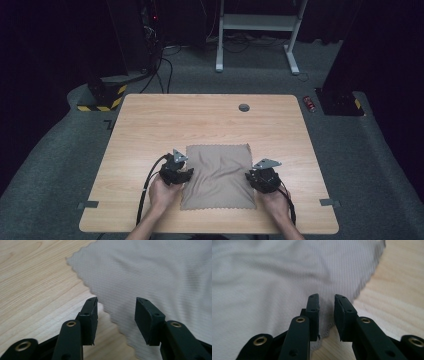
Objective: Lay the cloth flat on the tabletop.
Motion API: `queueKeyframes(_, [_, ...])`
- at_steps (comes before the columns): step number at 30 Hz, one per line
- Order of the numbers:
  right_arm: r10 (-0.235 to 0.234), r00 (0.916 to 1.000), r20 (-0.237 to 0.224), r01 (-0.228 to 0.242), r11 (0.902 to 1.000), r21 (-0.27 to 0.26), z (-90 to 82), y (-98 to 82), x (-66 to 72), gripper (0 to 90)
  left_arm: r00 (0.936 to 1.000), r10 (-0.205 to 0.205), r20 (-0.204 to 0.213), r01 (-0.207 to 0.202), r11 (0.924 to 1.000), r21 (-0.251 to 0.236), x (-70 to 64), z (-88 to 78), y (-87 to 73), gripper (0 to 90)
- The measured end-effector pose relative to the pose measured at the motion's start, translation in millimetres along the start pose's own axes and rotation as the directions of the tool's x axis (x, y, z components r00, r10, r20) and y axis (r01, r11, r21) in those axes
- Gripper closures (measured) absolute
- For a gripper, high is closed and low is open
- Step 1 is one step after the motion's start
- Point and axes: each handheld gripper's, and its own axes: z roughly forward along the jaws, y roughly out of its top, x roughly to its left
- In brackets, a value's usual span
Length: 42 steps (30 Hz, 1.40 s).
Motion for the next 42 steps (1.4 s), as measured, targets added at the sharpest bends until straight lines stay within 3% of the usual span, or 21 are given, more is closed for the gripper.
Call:
queueKeyframes(4, [-0.009, 0.9999, 0.014, 0.009, 0.9998, 0.015, -5.7, -4.5, -7.0, 72.6, 0.9999, -0.014, 0.001, 0.014, 0.9999, -0.009, 10.0, 1.1, -0.8, 52.5])
queueKeyframes(7, [-0.01, 0.9997, 0.022, 0.01, 0.9996, 0.025, -8.0, -5.2, -10.4, 71.3, 0.9995, -0.022, -0.023, 0.022, 0.9997, 0.007, 16.5, 1.4, 1.2, 52.0])
queueKeyframes(9, [-0.012, 0.9994, 0.031, 0.011, 0.9999, 0.008, -8.7, -3.4, -11.1, 71.2, 0.9988, -0.005, -0.05, 0.006, 0.9998, 0.021, 16.9, 1.5, 4.2, 52.4])
queueKeyframes(11, [0.008, 0.9991, 0.041, -0.007, 0.9998, -0.021, -7.6, 3.0, -13.7, 70.4, 0.9993, -0.023, -0.03, 0.022, 0.9997, -0.007, 17.2, 1.6, 6.7, 51.3])
queueKeyframes(16, [0.048, 0.9973, 0.056, -0.046, 0.998, -0.043, 8.1, 23.9, -23.6, 70.1, 0.9979, -0.062, -0.019, 0.061, 0.996, -0.066, 18.7, 7.8, 9.5, 49.4])
queueKeyframes(22, [0.051, 0.9971, 0.058, -0.049, 0.9984, -0.028, 29.5, 41.0, -27.1, 68.4, 0.9968, -0.074, -0.03, 0.071, 0.9943, -0.08, 25.5, 20.4, 9.8, 48.1])
queueKeyframes(24, [0.051, 0.9961, 0.072, -0.051, 0.9987, -0.003, 36.5, 42.4, -28.7, 68.0, 0.9966, -0.077, -0.031, 0.075, 0.9948, -0.069, 28.6, 23.7, 14.6, 47.5])
queueKeyframes(31, [0.075, 0.9936, 0.084, -0.075, 0.9972, -0.007, 41.7, 43.8, -39.5, 69.0, 0.9964, -0.081, -0.026, 0.08, 0.9961, -0.038, 39.1, 38.4, 34.7, 47.2])
queueKeyframes(42, [0.093, 0.9898, 0.108, -0.094, 0.9956, 0.002, 45.1, 48.8, -46.0, 65.0, 0.9932, -0.111, -0.032, 0.11, 0.9931, -0.04, 42.3, 39.7, 35.5, 45.8])
